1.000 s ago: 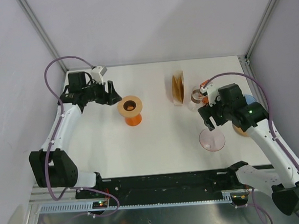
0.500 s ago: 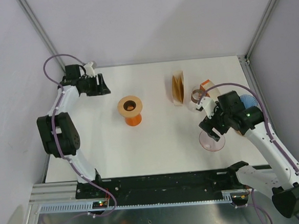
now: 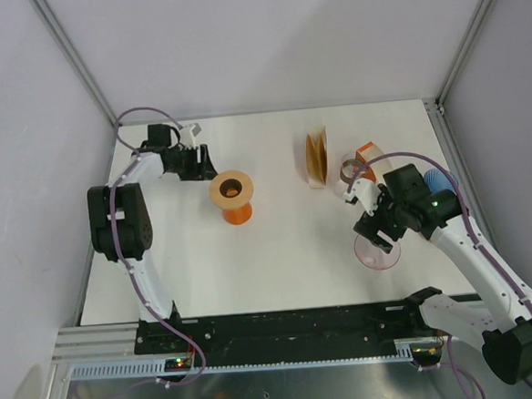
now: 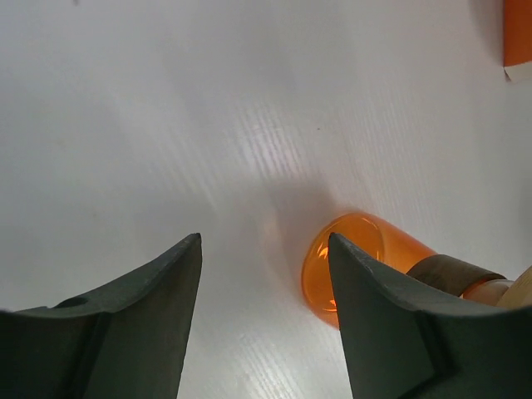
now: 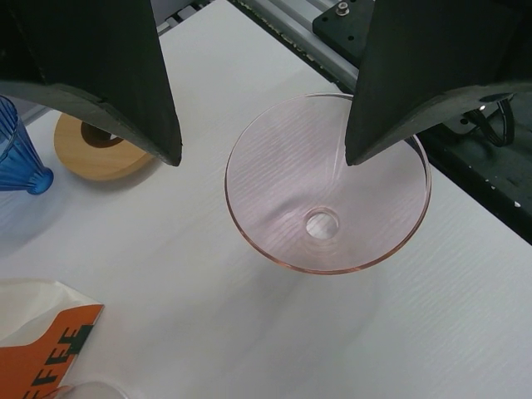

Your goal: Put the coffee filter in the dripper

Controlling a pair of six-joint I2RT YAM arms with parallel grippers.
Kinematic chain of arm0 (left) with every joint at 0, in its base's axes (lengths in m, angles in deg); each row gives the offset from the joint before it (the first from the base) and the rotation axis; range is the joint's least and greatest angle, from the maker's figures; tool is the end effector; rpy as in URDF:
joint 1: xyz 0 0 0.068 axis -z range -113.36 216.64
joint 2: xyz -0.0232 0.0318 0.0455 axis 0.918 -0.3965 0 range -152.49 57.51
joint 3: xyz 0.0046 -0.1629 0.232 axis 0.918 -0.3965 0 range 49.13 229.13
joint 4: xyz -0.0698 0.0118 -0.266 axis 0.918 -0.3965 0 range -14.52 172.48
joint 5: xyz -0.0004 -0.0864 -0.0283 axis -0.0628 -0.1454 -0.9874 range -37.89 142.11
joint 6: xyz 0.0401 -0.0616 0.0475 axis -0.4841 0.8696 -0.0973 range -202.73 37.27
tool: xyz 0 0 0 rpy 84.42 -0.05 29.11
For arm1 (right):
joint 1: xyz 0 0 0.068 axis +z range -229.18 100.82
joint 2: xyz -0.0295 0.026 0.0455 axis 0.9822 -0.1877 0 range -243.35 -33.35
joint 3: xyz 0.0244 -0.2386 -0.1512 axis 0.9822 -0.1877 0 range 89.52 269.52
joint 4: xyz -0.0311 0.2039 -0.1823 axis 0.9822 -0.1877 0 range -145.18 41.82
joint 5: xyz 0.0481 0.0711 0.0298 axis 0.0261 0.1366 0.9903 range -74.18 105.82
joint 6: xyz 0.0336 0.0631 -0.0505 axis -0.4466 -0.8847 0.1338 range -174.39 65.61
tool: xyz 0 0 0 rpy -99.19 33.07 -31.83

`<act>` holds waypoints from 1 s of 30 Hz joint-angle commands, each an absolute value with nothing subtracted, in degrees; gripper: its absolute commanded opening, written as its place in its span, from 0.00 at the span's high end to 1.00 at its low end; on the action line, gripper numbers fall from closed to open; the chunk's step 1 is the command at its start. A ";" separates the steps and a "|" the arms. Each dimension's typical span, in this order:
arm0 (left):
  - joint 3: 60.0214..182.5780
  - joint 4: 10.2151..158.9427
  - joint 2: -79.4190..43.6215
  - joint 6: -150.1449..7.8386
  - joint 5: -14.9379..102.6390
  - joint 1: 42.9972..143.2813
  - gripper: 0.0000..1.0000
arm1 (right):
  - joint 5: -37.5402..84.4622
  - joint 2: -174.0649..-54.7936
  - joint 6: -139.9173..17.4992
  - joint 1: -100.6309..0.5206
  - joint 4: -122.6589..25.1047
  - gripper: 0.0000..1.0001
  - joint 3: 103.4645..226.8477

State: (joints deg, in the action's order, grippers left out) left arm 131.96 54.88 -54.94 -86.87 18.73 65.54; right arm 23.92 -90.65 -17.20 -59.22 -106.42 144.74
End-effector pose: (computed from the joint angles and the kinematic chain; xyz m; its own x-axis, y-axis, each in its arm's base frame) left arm 0.4564 -0.0340 0.1749 -0.8180 0.0445 -0.5734 0.3418 0.8395 -0.4224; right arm 0.1915 0.0812 0.2645 -0.4065 -0.7845 -0.4684 -0.8152 0.5429 -0.2018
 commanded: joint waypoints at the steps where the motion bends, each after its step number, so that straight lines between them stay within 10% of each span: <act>1: 131.44 57.57 -56.67 -87.80 15.40 66.10 0.34 | 24.77 -88.35 -16.01 -59.64 -105.31 0.16 144.22; 30: 119.75 58.04 -50.50 -90.11 9.53 77.91 0.34 | 24.56 -86.87 -15.33 -59.75 -104.89 0.15 143.40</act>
State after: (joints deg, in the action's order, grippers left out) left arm 121.03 57.74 -54.35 -87.86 12.54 75.72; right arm 24.31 -87.30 -16.18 -59.54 -106.14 143.74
